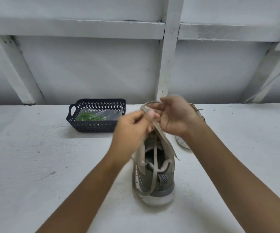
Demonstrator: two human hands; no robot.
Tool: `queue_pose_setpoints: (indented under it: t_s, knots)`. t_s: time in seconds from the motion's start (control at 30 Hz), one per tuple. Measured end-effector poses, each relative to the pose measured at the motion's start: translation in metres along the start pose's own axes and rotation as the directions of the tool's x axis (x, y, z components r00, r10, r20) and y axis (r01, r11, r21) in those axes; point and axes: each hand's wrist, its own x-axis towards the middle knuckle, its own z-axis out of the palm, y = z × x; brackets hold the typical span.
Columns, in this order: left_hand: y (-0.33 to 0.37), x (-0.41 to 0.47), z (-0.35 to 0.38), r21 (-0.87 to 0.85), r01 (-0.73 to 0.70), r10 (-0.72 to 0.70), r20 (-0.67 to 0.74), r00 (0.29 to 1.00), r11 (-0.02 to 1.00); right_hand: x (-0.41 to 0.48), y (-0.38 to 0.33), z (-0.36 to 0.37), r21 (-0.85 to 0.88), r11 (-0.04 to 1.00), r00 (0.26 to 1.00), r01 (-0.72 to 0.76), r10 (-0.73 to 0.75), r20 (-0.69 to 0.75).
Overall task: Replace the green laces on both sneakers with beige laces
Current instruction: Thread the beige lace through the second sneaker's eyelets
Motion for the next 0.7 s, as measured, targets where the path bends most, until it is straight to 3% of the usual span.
queue_pose_setpoints:
  t_s: [0.07,0.17,0.3,0.37,0.4,0.47,0.57,0.63,0.7]
  knots:
    - [0.004,0.022,-0.011,-0.069,-0.026,0.019,-0.091,0.996,0.997,-0.004,0.013,-0.008,-0.136,0.99,0.997,-0.048,0.056,0.061]
    - [0.002,0.056,-0.023,-0.05,-0.046,0.036,-0.187,0.982,0.998,-0.01,0.03,-0.018,-0.236,0.972,0.994,0.016,0.011,0.111]
    - [-0.005,0.088,-0.031,-0.02,0.017,-0.021,-0.267,0.963,1.0,-0.016,0.037,-0.033,-0.219,0.964,0.984,0.15,-0.124,0.129]
    - [-0.009,0.095,-0.03,-0.005,0.099,-0.097,-0.222,0.97,0.995,-0.018,0.034,-0.038,-0.178,0.97,0.982,0.165,-0.145,0.121]
    - [-0.011,0.096,-0.029,0.038,0.171,-0.162,-0.17,0.972,0.984,-0.018,0.033,-0.041,-0.163,0.972,0.982,0.168,-0.151,0.115]
    - [-0.014,0.09,-0.025,0.312,0.289,-0.284,-0.063,0.957,0.905,-0.018,0.03,-0.046,-0.17,0.966,0.98,0.193,-0.183,0.074]
    - [-0.025,0.066,-0.014,0.694,0.161,-0.2,-0.025,0.979,0.702,-0.014,0.029,-0.056,-0.223,0.939,0.958,0.262,-0.281,-0.058]
    - [-0.031,0.047,-0.005,0.785,0.109,-0.146,-0.024,0.989,0.61,-0.011,0.033,-0.061,-0.278,0.914,0.931,0.294,-0.34,-0.134]
    - [-0.036,0.034,0.006,0.847,0.117,-0.184,-0.022,0.983,0.519,-0.007,0.04,-0.063,-0.331,0.894,0.908,0.302,-0.375,-0.185]
